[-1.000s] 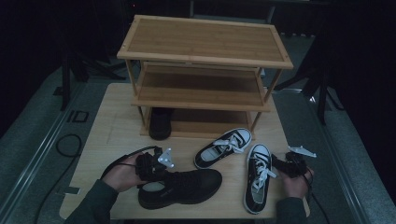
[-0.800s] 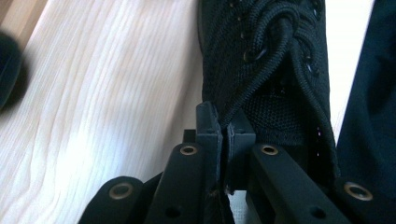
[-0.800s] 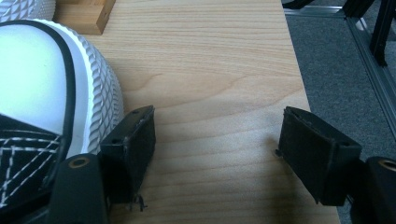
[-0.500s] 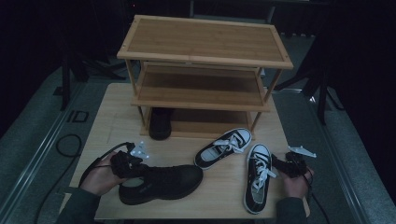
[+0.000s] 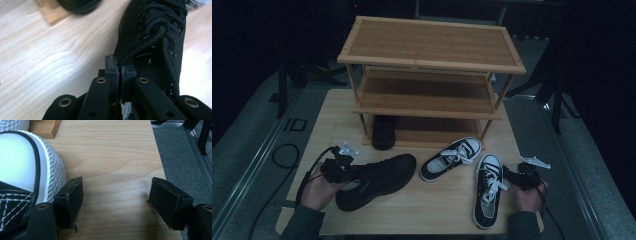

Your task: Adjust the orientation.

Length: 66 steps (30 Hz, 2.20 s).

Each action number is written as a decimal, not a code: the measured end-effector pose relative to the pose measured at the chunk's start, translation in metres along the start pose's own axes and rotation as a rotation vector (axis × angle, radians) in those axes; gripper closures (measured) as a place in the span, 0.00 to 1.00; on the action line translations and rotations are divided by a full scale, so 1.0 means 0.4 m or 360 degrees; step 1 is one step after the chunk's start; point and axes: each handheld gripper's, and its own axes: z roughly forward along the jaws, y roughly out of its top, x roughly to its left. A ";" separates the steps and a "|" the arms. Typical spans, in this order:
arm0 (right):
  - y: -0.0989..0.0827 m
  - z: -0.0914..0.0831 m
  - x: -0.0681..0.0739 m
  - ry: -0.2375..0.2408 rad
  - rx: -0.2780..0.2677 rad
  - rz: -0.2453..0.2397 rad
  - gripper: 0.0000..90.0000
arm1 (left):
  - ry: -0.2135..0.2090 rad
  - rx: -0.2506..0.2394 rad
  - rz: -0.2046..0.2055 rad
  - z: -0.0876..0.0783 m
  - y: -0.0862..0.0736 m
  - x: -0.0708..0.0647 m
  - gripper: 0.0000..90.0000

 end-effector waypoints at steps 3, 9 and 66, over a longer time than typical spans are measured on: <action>0.000 0.000 0.000 0.0000 0.0000 0.0000 0.30 | 0.0045 -0.0003 -0.0064 0.001 -0.001 -0.013 0.97; 0.001 0.002 0.001 -0.0005 -0.0001 0.0003 0.30 | 0.0051 0.0038 -0.0138 -0.007 -0.011 -0.053 0.96; 0.004 0.004 0.002 -0.0004 0.0001 0.0004 0.30 | -0.0022 -0.0187 -0.0202 0.092 0.196 -0.055 0.97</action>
